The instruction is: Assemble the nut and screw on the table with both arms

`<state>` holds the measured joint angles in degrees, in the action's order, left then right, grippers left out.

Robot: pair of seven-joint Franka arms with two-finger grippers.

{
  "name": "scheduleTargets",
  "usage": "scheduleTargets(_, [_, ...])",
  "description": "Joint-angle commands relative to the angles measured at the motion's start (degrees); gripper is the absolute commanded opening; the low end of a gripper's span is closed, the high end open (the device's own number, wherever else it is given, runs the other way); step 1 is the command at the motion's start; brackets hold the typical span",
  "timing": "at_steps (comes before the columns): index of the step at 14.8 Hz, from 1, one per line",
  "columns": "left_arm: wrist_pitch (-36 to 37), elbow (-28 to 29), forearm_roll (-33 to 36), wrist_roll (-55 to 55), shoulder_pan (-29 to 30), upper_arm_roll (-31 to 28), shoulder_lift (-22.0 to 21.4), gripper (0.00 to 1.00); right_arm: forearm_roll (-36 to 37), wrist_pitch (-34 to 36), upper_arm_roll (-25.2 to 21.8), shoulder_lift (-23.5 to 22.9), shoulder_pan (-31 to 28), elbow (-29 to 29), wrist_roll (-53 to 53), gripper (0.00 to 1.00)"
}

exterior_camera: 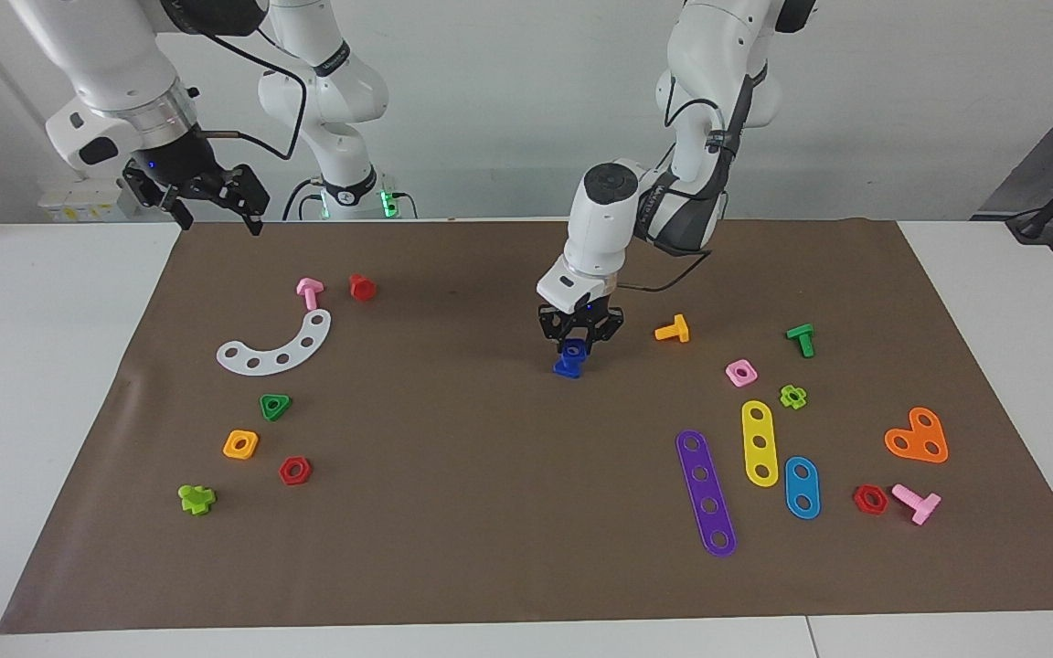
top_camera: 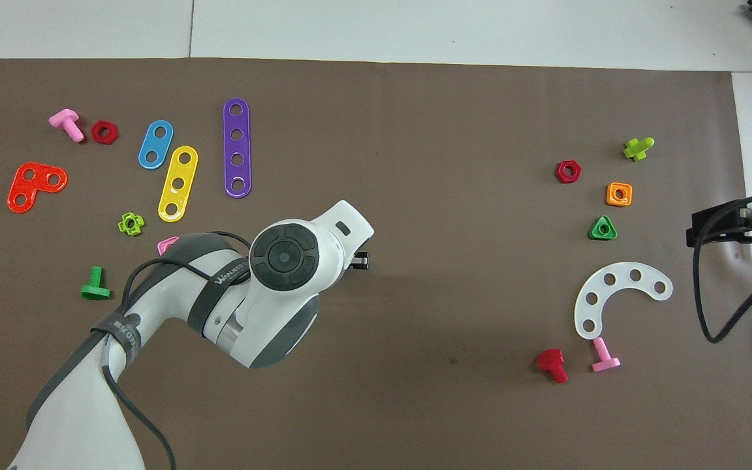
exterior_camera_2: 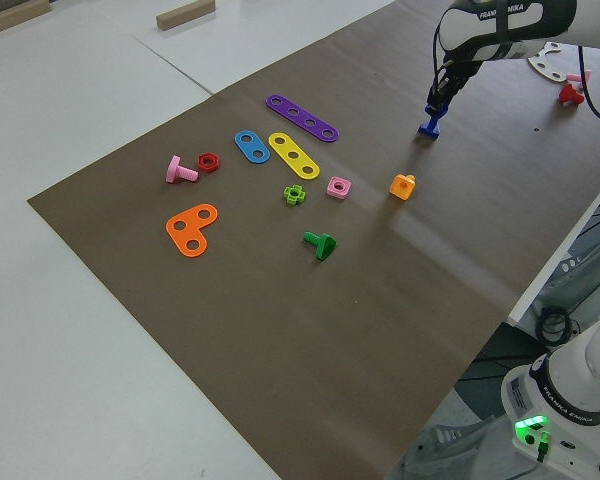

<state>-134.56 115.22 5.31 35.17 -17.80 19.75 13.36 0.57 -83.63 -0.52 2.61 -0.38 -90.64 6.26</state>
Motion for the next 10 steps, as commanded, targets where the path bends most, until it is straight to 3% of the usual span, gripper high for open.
scheduleTargets(1, [-2.6,2.3,-0.7,0.7,-0.5,-0.4,-1.2,0.22,-1.0,0.0,0.2,1.2,-0.8,-1.4,-0.9,1.0])
scheduleTargets(10, [-3.3,3.5,-0.8,0.6,-0.4,-0.3,-1.2,0.22,-1.0,0.0,0.2,1.2,-0.8,-1.4,-0.9,1.0])
